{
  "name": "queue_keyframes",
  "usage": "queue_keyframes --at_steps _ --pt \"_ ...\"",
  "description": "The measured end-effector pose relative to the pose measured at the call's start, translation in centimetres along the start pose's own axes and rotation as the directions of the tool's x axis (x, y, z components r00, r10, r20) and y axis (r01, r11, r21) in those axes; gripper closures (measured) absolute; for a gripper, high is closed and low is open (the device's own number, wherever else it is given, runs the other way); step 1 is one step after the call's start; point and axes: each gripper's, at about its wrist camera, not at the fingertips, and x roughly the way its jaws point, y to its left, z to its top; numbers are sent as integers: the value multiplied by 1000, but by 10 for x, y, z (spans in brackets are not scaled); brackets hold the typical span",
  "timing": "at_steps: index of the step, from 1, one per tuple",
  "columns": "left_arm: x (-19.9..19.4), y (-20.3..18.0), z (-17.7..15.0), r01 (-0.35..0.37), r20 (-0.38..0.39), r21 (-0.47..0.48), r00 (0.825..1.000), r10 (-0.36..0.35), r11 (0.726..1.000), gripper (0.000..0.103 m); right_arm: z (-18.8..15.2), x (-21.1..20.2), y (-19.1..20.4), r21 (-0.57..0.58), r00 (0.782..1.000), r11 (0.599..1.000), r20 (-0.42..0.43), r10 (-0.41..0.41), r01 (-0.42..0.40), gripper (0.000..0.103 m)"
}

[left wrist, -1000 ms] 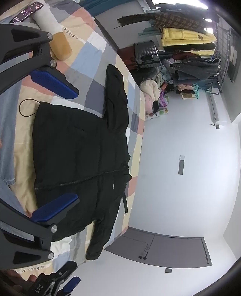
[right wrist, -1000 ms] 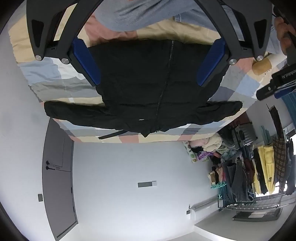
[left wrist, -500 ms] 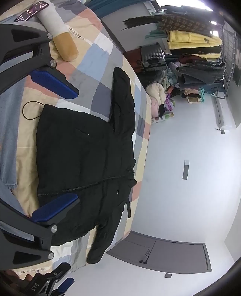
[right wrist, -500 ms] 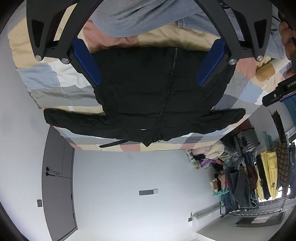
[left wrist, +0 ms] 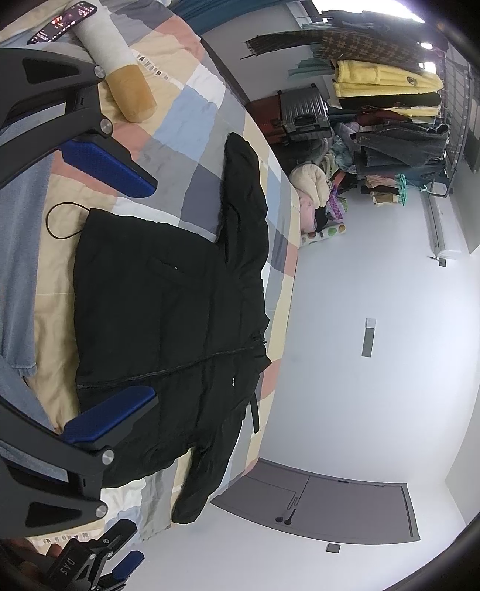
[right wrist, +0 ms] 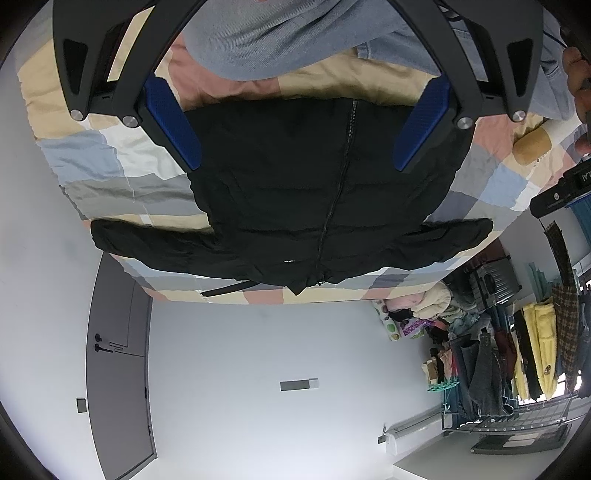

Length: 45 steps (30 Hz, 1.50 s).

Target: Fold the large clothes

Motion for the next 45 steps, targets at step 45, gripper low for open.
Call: queue_keyframes --at_steps 45 --pt "1 -5 -3 29 -19 12 999 -29 1000 0 2 1 -10 33 999 999 -33 -2 3 0"
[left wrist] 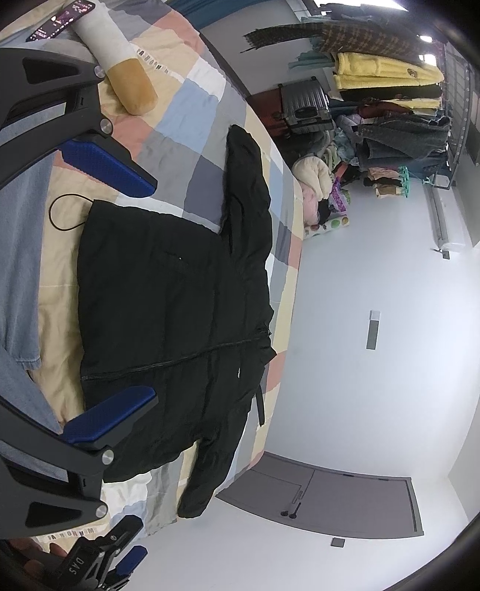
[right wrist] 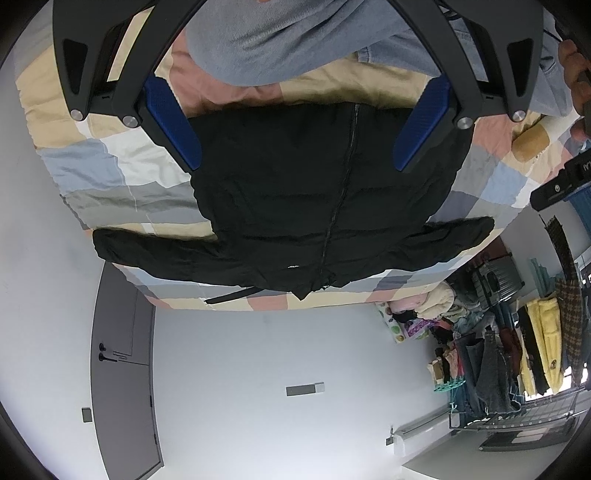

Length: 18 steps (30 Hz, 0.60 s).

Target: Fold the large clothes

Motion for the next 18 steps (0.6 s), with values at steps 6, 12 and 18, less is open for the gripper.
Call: queue_keyframes --at_steps 6,12,18 --pt "15 -5 6 23 -5 4 1000 -23 1000 0 4 7 -8 9 1000 1000 -1 -14 14 0" --pt "29 -14 10 54 -17 13 998 -54 998 0 14 13 -21 33 999 999 15 -37 37 0" --pt "47 -18 23 120 -15 15 993 -120 993 0 37 18 -40 39 995 997 77 -67 64 0"
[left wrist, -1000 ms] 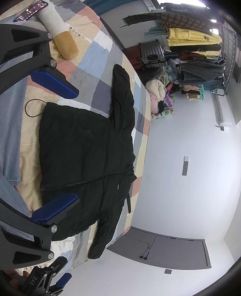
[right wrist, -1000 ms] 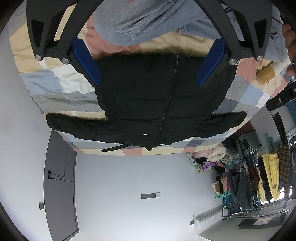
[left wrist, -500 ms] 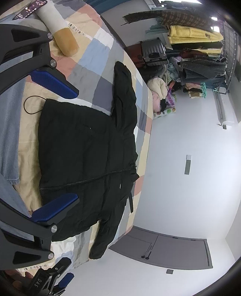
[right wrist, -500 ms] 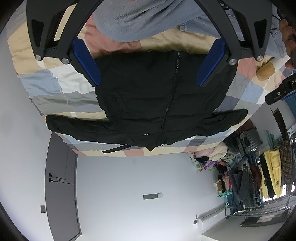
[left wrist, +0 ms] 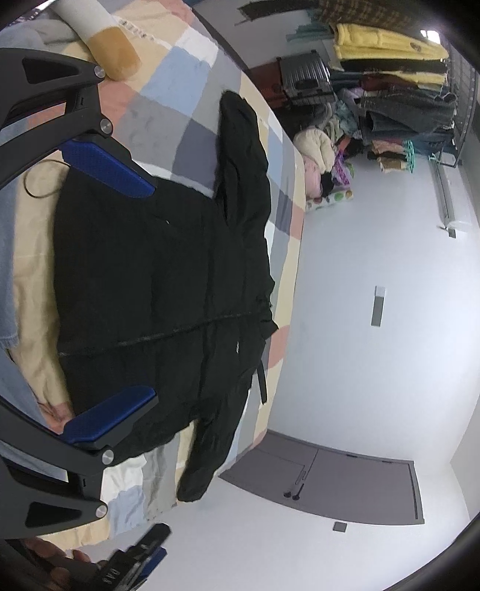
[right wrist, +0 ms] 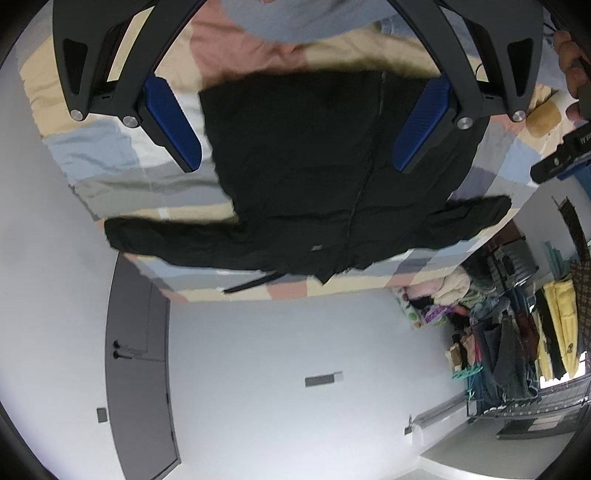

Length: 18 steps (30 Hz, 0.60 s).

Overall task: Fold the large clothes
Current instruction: 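Grasp the black jacket's sleeve cuff with the right gripper and lift it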

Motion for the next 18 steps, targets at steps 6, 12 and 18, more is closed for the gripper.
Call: queue_keyframes --at_steps 6,12,18 --pt "29 1 12 48 1 -7 999 -48 999 0 33 11 -35 -2 991 999 125 -42 42 0" --pt "64 6 20 37 6 18 999 -37 999 0 62 56 -82 -18 984 997 163 -75 79 0" --pt "103 24 26 7 -2 9 1000 -7 1000 0 75 138 -155 66 988 991 93 -124 118 20"
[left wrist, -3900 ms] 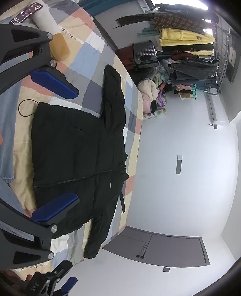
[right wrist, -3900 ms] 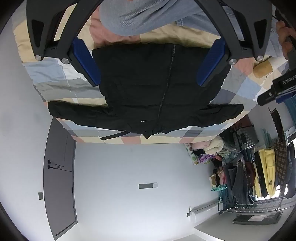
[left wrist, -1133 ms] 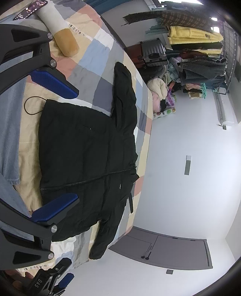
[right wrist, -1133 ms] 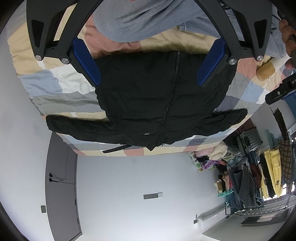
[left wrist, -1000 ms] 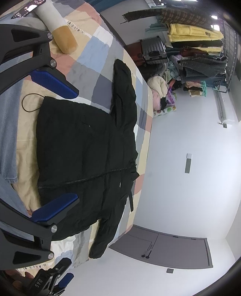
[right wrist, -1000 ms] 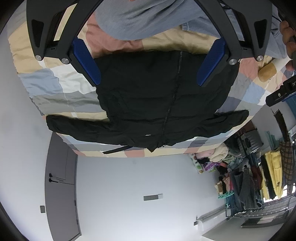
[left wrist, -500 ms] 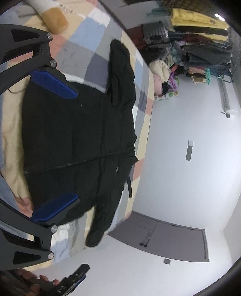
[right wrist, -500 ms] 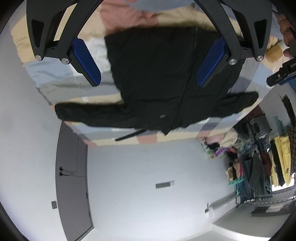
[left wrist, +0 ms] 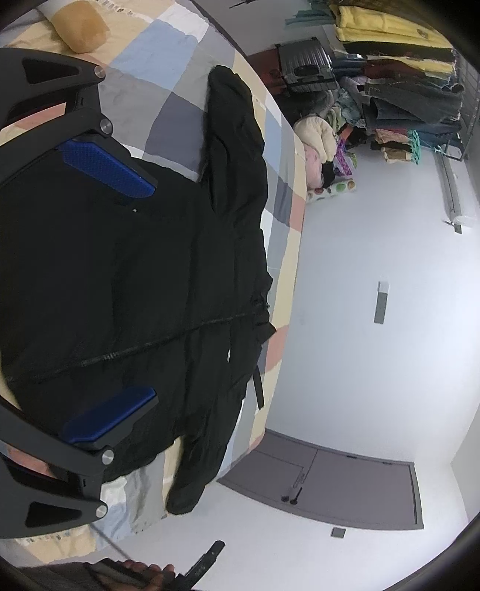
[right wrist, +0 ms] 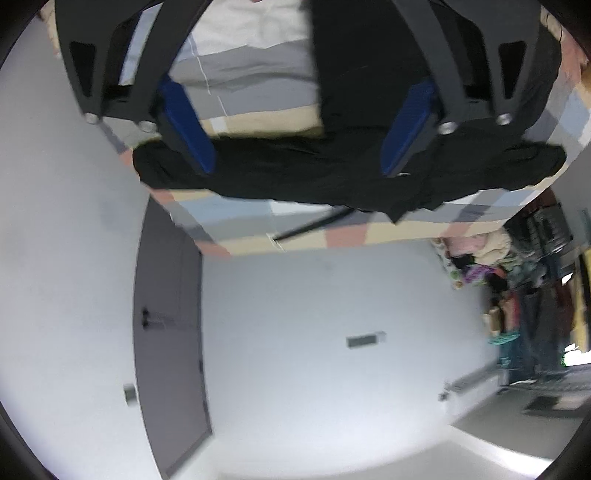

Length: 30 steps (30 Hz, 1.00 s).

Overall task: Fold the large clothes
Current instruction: 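Grasp the black jacket's sleeve cuff with the right gripper and lift it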

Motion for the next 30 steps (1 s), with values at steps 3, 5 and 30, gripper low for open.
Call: queue_keyframes --at_steps 3,5,30 --pt "20 9 3 -42 -13 3 999 42 999 0 -4 45 -34 48 998 998 -40 -43 45 21" --pt "33 15 3 -54 -22 1 998 54 999 0 -12 82 -68 153 995 986 -89 -53 66 22" --pt "170 74 -24 -157 -170 -81 975 141 984 0 -100 256 -238 731 975 655 -71 -211 194 84"
